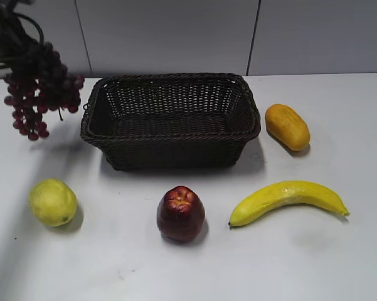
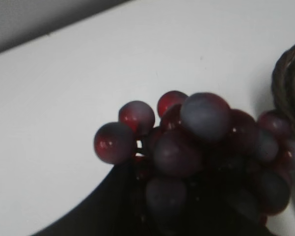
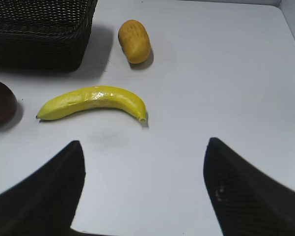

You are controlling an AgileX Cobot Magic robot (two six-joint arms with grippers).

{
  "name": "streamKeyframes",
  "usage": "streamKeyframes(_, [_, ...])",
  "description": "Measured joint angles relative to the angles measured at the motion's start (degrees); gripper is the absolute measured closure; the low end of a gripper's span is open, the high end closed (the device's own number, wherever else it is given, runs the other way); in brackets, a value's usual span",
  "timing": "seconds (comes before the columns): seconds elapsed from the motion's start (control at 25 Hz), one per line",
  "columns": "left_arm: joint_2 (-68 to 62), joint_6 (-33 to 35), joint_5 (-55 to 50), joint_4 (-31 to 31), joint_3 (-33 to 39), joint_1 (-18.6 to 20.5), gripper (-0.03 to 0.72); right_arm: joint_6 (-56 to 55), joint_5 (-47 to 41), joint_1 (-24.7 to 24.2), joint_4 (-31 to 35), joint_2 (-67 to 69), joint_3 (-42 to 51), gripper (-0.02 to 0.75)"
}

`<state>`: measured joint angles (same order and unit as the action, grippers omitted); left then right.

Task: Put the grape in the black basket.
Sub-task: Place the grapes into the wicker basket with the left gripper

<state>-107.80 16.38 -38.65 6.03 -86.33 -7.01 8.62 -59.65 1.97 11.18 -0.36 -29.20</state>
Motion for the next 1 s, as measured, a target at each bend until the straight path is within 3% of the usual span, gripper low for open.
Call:
streamKeyframes(0.4, [15.7, -0.1, 2.8, 5.0, 0.0, -5.2, 0.501, 0.0, 0.0, 0.0, 0.0, 0.0, 0.0, 0.166])
streamKeyframes(0.76, [12.8, -0.1, 7.2, 7.2, 0.0, -16.0, 0.506, 0.0, 0.0, 0.0, 0.0, 0.0, 0.0, 0.166])
streamKeyframes(1.0, [4.2, -0.1, 8.3, 7.7, 0.0, -19.4, 0.509, 0.0, 0.0, 0.0, 0.0, 0.0, 0.0, 0.166])
